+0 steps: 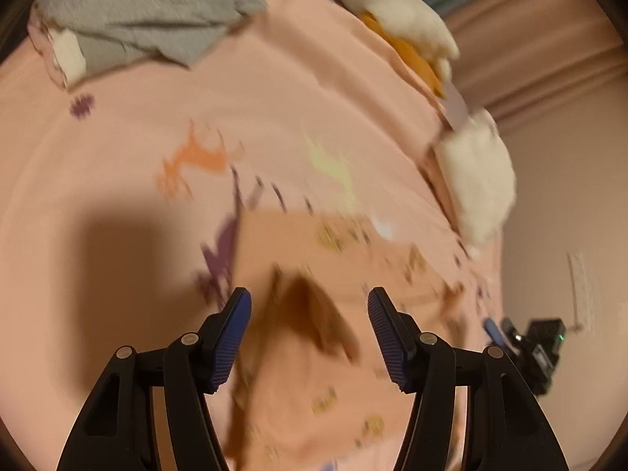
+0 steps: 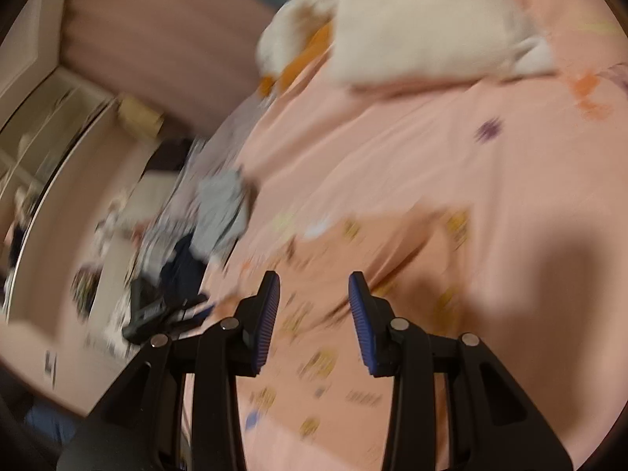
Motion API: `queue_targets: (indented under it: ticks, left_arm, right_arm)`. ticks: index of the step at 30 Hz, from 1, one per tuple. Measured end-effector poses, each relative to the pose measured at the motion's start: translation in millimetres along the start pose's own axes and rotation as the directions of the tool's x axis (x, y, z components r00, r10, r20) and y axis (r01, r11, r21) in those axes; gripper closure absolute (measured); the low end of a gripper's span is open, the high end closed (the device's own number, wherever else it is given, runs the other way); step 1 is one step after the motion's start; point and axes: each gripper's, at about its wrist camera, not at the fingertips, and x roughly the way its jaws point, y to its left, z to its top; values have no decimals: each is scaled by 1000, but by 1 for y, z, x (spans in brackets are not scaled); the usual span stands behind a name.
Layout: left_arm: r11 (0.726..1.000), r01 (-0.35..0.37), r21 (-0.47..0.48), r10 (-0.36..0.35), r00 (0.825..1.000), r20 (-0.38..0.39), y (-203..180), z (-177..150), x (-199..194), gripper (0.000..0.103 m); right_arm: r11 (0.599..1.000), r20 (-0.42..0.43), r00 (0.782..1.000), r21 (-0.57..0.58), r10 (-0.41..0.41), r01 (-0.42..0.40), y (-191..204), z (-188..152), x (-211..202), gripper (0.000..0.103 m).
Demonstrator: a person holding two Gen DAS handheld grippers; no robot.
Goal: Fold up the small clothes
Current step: 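Open both grippers and move them back over the folded shirt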
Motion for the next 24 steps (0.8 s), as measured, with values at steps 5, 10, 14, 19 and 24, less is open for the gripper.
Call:
queue_targets:
  ticks: [5,10,14,19,24]
  left_arm:
    - [998,61,-23,-64,993,-104,-4,-15,29,43]
    - [977,165,-133,-179,979,-98,-4,-1,62,43]
    - [948,242,-208,-246,969,8,-3,20,69,43]
    - [925,213,-315,-170,973,159,14,48,57,43]
    - [978,73,-193,-46,989,141,2,39,39,43]
  right_arm:
    - [1000,-150,989,26,-9,13,-3,-27,41,66]
    - [997,-203,979,72,-23,38,-7,-20,92,66]
    - [988,-121,989,145,80,-63,-13,7,114,66]
    - [978,41,998,200,52,-59,-22,39,105,66]
    - [998,66,998,68,-18,13,-8,42,66,66]
